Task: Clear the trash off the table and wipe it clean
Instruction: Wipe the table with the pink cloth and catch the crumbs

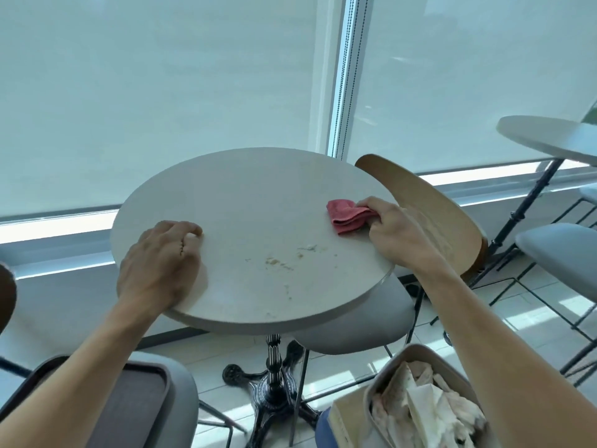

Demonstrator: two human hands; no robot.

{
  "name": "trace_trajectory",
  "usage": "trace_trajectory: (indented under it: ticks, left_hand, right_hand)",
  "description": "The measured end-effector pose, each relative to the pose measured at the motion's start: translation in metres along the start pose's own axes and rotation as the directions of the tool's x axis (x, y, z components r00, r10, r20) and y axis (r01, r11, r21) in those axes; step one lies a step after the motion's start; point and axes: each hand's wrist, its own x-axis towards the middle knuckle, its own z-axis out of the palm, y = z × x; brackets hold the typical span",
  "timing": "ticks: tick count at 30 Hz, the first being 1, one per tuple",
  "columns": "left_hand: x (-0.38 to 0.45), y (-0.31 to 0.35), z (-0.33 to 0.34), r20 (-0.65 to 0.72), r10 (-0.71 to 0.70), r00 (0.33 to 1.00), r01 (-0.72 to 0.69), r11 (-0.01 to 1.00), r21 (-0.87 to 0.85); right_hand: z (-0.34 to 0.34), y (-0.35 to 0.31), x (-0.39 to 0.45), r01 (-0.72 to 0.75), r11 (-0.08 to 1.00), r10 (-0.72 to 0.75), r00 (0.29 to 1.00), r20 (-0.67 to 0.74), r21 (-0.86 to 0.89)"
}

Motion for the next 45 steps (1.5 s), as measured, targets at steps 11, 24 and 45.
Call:
trace_trajectory:
  ticks: [11, 24, 45]
  left_hand:
    - [-0.003, 0.007, -0.005, 0.063, -0.037, 0.997, 0.039, 0.999, -0.034]
    - [-0.023, 0.011, -0.005, 0.029, 0.013, 1.000, -0.005, 0.961, -0.275]
    - [-0.153, 0.071, 0.009, 0.698, 0.026, 0.716, 0.683, -0.233, -0.692]
  right_hand:
    - [0.038, -0.067, -0.060, -0.123, 0.992, 0.125, 0.989, -0.081, 0.030]
    - [0.070, -0.123, -0.107, -0.111, 0.941, 0.131, 0.991, -0.041, 0.320]
    - [0.073, -0.101, 0.043, 0.092, 0.991, -0.106, 0.981, 0.161, 0.092]
